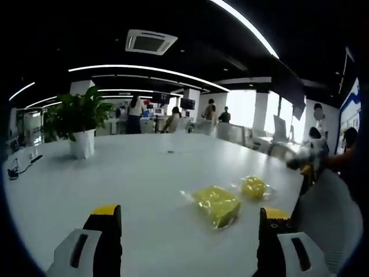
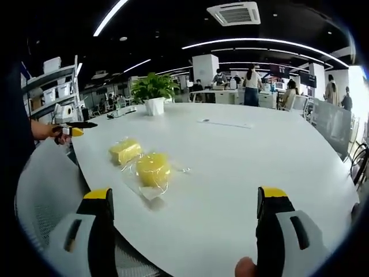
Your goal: Compare the silicone blocks by pressing each to a similar depth, holding the contact briefly, and releasing to observe deformation and rebound differences across the visible hardness samples.
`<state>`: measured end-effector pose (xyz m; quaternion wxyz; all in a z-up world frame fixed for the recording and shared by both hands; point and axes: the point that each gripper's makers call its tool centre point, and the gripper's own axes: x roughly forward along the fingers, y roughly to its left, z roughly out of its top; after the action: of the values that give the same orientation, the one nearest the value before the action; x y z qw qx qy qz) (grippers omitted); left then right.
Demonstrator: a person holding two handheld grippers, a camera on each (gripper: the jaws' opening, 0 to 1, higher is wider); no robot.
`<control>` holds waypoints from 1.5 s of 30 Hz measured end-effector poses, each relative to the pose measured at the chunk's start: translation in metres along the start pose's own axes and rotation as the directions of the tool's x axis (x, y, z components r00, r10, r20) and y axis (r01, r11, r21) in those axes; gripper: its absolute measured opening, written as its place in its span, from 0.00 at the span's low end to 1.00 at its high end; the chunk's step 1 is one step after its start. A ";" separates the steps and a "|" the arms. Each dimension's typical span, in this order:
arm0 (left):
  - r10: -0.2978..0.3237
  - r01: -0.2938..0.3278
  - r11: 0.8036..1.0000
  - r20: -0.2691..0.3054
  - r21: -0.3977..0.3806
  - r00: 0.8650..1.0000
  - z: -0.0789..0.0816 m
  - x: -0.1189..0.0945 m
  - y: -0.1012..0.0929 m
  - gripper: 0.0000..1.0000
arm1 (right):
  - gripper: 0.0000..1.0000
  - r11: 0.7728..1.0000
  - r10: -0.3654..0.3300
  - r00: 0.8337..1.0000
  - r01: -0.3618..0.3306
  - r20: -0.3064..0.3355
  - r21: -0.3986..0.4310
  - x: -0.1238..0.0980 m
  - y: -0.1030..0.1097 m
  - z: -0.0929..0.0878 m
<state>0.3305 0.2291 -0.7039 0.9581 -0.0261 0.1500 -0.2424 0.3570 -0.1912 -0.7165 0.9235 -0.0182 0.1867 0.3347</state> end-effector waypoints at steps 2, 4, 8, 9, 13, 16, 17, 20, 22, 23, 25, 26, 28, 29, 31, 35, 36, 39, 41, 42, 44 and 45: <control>-0.004 0.004 1.000 -0.003 -0.001 1.000 -0.001 -0.001 -0.001 1.00 | 0.97 1.000 0.000 1.000 0.001 -0.014 0.019 0.002 -0.001 -0.002; -0.007 0.007 1.000 -0.007 -0.002 1.000 -0.002 -0.001 -0.003 1.00 | 0.97 1.000 0.003 1.000 -0.002 -0.011 0.016 0.002 0.001 -0.004; 0.008 -0.008 1.000 -0.019 -0.002 1.000 -0.004 0.000 -0.005 1.00 | 0.97 0.999 0.008 0.999 -0.007 -0.034 0.034 0.004 0.004 -0.010; 0.017 -0.018 0.999 -0.014 -0.027 1.000 -0.004 0.001 -0.001 1.00 | 0.97 0.999 0.012 1.000 -0.012 -0.025 0.033 0.004 0.005 -0.009; 0.005 -0.006 0.999 -0.015 -0.032 1.000 -0.004 0.000 -0.007 1.00 | 0.97 0.999 0.001 1.000 -0.001 -0.028 0.032 0.004 0.004 -0.015; 0.010 -0.011 1.000 -0.024 -0.020 1.000 -0.006 -0.003 -0.007 1.00 | 0.97 0.999 -0.010 0.999 0.011 -0.036 0.037 0.000 0.005 -0.016; 0.016 -0.017 1.000 -0.021 -0.026 1.000 -0.005 -0.003 -0.006 1.00 | 0.97 0.999 -0.012 0.999 0.013 -0.039 0.030 0.000 0.005 -0.016; 0.033 -0.033 0.999 -0.003 -0.036 0.999 -0.004 -0.004 -0.001 1.00 | 0.97 1.000 0.000 0.999 0.000 -0.043 -0.004 -0.001 0.005 -0.011; 0.036 -0.036 0.998 0.005 -0.044 0.999 -0.006 -0.005 0.001 1.00 | 0.97 1.000 -0.004 0.999 0.004 -0.043 -0.010 0.002 0.000 -0.012; 0.033 -0.033 0.998 0.001 -0.046 0.999 -0.006 -0.005 0.000 1.00 | 0.97 1.000 0.003 0.998 -0.003 -0.058 -0.002 0.002 0.001 -0.012; 0.020 -0.020 0.999 -0.025 -0.036 0.999 -0.005 -0.008 -0.004 1.00 | 0.97 0.999 0.007 0.997 -0.010 -0.077 -0.040 -0.003 0.002 -0.010; 0.007 -0.008 0.999 -0.016 -0.035 1.000 0.000 -0.010 -0.007 1.00 | 0.97 0.998 0.005 0.997 -0.009 -0.079 -0.055 -0.007 0.001 -0.009; 0.002 -0.002 1.000 -0.010 -0.011 1.000 0.003 -0.010 -0.006 1.00 | 0.97 0.999 -0.010 0.997 0.007 -0.076 -0.038 -0.014 -0.005 -0.007; 0.006 -0.006 1.000 -0.013 -0.015 1.000 0.003 -0.010 -0.003 1.00 | 0.97 1.000 -0.022 0.996 0.021 -0.081 -0.024 -0.015 -0.009 -0.009; 0.019 -0.019 0.999 -0.010 -0.030 1.000 0.003 -0.009 0.003 1.00 | 0.97 0.999 -0.040 0.997 0.039 -0.069 -0.007 -0.016 -0.014 -0.009; 0.029 -0.030 0.998 -0.013 -0.052 0.999 0.008 -0.011 0.000 1.00 | 0.97 0.999 -0.044 0.997 0.044 -0.060 0.005 -0.014 -0.010 -0.006; 0.026 -0.026 0.999 -0.012 -0.046 1.000 0.009 -0.011 -0.001 1.00 | 0.97 0.999 -0.043 0.998 0.043 -0.055 0.003 -0.013 -0.009 -0.005; 0.017 -0.018 1.000 -0.019 -0.024 1.000 0.007 -0.012 -0.001 1.00 | 0.97 0.998 -0.054 0.998 0.053 -0.036 -0.016 -0.010 -0.007 0.002; 0.029 -0.029 0.999 -0.016 -0.022 0.999 0.008 -0.014 0.001 1.00 | 0.97 0.998 -0.059 0.997 0.059 -0.040 0.014 -0.010 -0.006 0.002; 0.028 -0.028 0.999 -0.009 -0.043 1.000 0.012 -0.015 -0.001 1.00 | 0.97 0.998 -0.056 0.998 0.057 -0.039 0.019 -0.010 -0.005 0.002; 0.017 -0.017 0.999 -0.006 -0.042 1.000 0.013 -0.015 -0.003 1.00 | 0.97 0.999 -0.045 0.998 0.046 -0.053 0.022 -0.009 -0.001 0.001; 0.014 -0.014 0.999 -0.010 -0.034 1.000 0.012 -0.015 -0.003 1.00 | 0.97 0.999 -0.042 0.998 0.043 -0.057 0.019 -0.008 0.000 0.001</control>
<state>0.3204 0.2334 -0.6877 0.9585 -0.0402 0.1591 -0.2333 0.3512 -0.1959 -0.7129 0.9249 -0.0224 0.2154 0.3125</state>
